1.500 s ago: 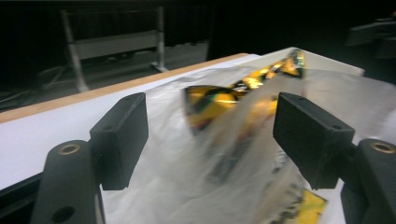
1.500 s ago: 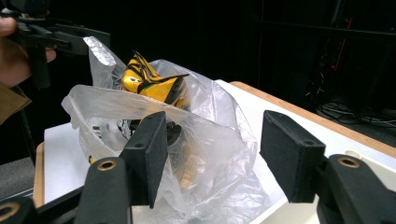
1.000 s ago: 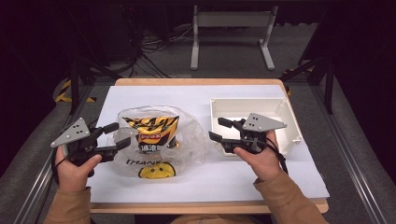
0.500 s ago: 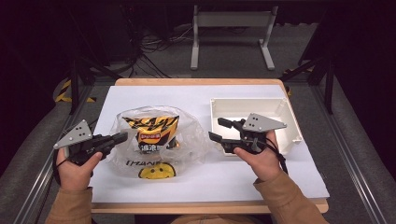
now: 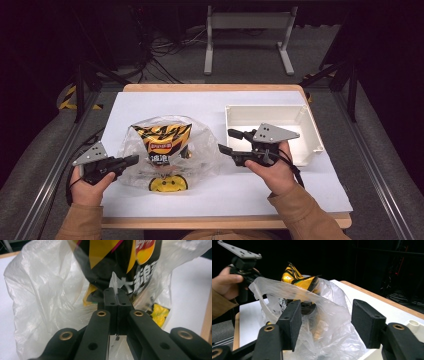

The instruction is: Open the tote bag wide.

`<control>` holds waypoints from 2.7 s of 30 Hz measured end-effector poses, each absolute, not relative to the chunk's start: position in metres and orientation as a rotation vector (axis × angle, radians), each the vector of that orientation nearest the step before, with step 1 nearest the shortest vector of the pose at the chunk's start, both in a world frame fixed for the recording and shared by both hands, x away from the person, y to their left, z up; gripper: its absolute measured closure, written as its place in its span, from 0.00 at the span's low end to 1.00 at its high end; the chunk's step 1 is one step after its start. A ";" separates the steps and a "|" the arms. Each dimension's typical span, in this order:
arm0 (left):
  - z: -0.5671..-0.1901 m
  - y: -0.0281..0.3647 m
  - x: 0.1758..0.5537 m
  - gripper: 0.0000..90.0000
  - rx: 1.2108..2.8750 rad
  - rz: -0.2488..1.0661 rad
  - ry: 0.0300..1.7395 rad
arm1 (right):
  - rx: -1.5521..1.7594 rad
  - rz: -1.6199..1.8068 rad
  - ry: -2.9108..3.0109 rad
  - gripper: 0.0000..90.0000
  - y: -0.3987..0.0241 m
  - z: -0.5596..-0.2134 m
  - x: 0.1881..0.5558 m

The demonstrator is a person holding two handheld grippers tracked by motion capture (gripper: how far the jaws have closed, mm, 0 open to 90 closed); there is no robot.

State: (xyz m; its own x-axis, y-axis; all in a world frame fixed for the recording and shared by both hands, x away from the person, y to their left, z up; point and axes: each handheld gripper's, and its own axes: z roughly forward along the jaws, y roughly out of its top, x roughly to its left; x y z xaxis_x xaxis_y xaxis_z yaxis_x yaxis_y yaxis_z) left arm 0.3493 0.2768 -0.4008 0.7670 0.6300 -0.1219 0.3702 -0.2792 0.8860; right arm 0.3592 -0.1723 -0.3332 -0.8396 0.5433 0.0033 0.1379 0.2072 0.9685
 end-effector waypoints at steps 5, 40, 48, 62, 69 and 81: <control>-0.415 0.280 0.354 0.99 1.889 0.262 0.794 | 0.625 1.678 2.156 0.47 -0.170 -0.333 0.358; -0.445 0.281 0.363 0.96 1.926 0.237 0.822 | 0.449 1.712 2.257 0.32 -0.121 -0.331 0.354; -0.444 0.283 0.361 0.96 1.903 0.231 0.824 | 0.360 1.709 2.281 0.22 -0.093 -0.324 0.352; -0.445 0.282 0.362 0.95 1.899 0.224 0.825 | 0.339 1.691 2.298 0.14 -0.068 -0.332 0.359; -0.445 0.282 0.363 0.95 1.897 0.216 0.825 | 0.307 1.697 2.330 0.18 -0.062 -0.337 0.359; -0.445 0.282 0.362 0.94 1.895 0.211 0.821 | 0.345 1.486 2.409 0.72 -0.069 -0.345 0.368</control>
